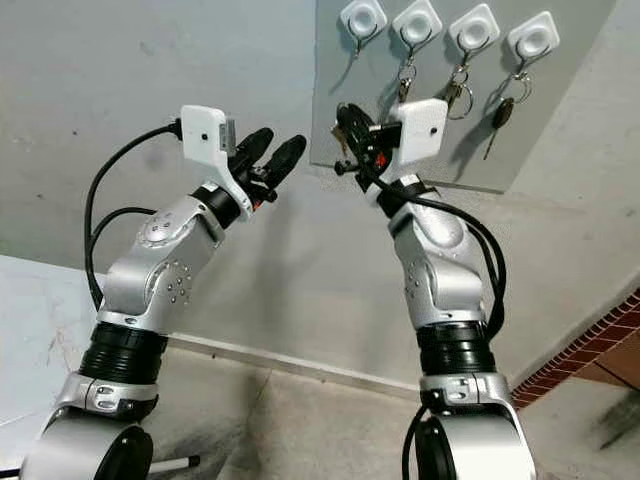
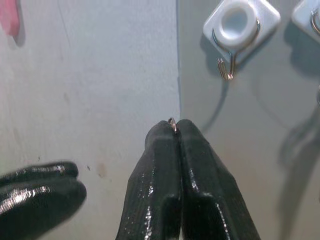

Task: Hang keys on a hook

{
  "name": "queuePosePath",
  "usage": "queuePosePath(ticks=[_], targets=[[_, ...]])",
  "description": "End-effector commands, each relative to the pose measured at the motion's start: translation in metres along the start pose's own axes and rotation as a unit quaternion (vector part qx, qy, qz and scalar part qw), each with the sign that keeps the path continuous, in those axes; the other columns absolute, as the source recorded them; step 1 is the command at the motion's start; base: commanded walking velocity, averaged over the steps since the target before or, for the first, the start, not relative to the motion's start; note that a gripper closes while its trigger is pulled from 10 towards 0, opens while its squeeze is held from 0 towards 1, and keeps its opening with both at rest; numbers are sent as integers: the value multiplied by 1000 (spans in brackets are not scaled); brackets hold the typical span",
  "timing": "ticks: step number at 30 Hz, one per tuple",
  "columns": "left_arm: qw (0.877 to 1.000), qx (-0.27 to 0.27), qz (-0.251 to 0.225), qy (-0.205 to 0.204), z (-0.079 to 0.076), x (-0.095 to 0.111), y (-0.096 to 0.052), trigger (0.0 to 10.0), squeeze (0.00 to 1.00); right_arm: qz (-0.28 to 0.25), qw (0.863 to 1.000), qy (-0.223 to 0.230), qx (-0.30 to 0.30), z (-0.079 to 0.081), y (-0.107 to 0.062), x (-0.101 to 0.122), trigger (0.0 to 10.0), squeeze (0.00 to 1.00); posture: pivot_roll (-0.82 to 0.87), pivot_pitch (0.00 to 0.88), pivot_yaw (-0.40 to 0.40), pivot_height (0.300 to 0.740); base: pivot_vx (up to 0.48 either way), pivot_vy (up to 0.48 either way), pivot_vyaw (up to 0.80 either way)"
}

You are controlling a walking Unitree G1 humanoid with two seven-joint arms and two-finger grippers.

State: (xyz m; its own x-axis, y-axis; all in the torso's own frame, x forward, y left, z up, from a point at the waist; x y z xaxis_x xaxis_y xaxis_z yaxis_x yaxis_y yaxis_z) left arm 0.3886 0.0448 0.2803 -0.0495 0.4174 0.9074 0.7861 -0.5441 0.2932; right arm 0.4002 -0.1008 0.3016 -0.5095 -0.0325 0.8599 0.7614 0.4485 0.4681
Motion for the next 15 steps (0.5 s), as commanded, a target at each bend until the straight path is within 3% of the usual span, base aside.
queuePosePath(ticks=[1,15], targets=[[1000,-19,-6,8,-9,8,3,10000,0,-15,1000,3,-6,-3,4,7,10000,0,8,115,-4,740,0,0,0],[999,-31,-5,7,-14,9,5,10000,0,-53,997,57,-27,-11,27,22,10000,0,9,108,-3,740,0,0,0]])
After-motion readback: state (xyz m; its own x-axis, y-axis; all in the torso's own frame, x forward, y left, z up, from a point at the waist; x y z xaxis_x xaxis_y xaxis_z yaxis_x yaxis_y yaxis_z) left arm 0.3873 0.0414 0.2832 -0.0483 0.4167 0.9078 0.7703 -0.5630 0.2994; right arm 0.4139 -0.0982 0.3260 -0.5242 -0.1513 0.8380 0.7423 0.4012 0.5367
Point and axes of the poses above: a point about 5 cm out from each wrist's last joint towards the gripper, its own y axis pointing out of the wrist towards the gripper, its own x axis along the axis of the wrist's last joint, z = x × y, the point moved 4 cm from there along y, pointing out of the wrist towards the gripper, and after that the axes turned 13 degrees about -y, right-handed, at the moved point
